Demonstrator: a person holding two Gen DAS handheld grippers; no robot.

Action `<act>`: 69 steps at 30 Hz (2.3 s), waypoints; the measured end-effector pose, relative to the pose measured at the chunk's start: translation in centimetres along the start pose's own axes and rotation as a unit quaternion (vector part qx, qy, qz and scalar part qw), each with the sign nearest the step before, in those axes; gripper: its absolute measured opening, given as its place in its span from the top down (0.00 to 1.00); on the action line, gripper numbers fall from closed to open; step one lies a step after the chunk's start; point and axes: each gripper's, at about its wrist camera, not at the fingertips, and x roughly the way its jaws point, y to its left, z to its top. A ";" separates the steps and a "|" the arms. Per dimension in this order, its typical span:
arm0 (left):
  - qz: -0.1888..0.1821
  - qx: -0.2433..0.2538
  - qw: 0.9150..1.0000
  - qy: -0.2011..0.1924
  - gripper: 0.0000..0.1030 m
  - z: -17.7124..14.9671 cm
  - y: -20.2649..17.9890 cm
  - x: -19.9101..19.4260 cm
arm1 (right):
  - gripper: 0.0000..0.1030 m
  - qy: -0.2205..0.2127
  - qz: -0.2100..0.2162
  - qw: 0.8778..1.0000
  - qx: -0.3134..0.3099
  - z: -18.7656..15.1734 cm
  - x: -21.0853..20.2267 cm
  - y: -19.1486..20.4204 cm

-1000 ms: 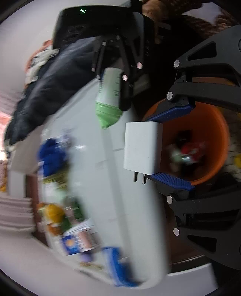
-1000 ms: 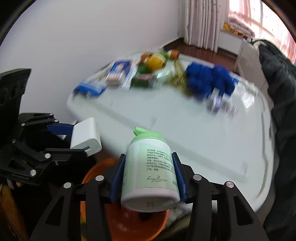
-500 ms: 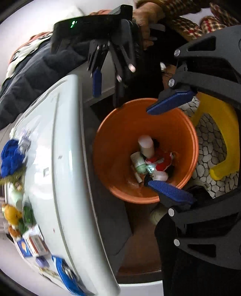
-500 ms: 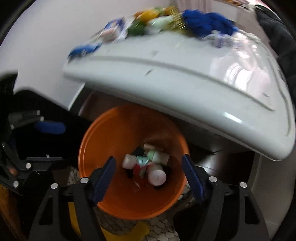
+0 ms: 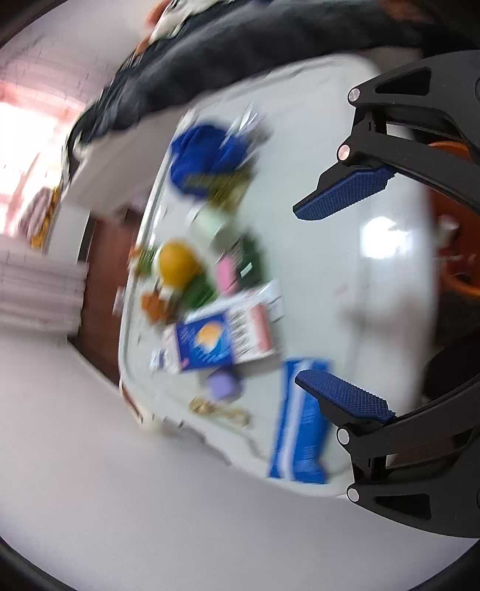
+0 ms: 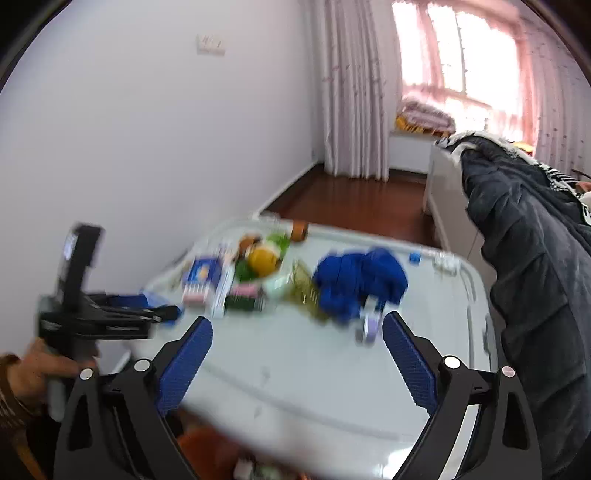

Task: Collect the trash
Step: 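Grasp the blue-and-white medicine box with the left gripper, then grasp the small lavender-capped bottle with the right gripper, then carry the medicine box and lavender bottle to the orange bucket and release both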

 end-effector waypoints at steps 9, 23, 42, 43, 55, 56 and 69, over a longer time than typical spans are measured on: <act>0.110 -0.036 0.993 0.023 0.26 2.3 1.6 7.7 | 0.10 0.030 -0.008 0.999 0.019 -2.2 2.6 -1.6; 0.030 -0.001 0.997 -0.066 0.51 0.3 -0.7 0.9 | 0.09 0.069 -0.075 0.991 0.092 -4.1 5.4 -7.6; -0.083 0.087 0.990 -0.075 0.51 -2.0 -6.3 -0.1 | 0.49 0.160 -0.068 0.983 0.056 -5.0 18.1 -8.1; -0.086 0.084 0.990 -0.072 0.51 -1.9 -6.2 -0.1 | 0.53 0.163 -0.073 0.982 0.054 -5.0 18.4 -8.0; -0.089 0.081 0.990 -0.071 0.51 -1.9 -5.5 -0.3 | 0.82 0.153 -0.086 0.984 0.030 -3.7 18.5 -6.0; -0.090 0.080 0.990 -0.070 0.51 -1.9 -5.5 -0.3 | 0.81 0.152 -0.080 0.985 0.029 -3.6 17.9 -5.8; -0.172 0.120 0.977 0.021 0.51 -7.2 -6.3 -3.9 | 0.81 0.196 -0.012 0.980 0.007 -9.1 5.1 0.1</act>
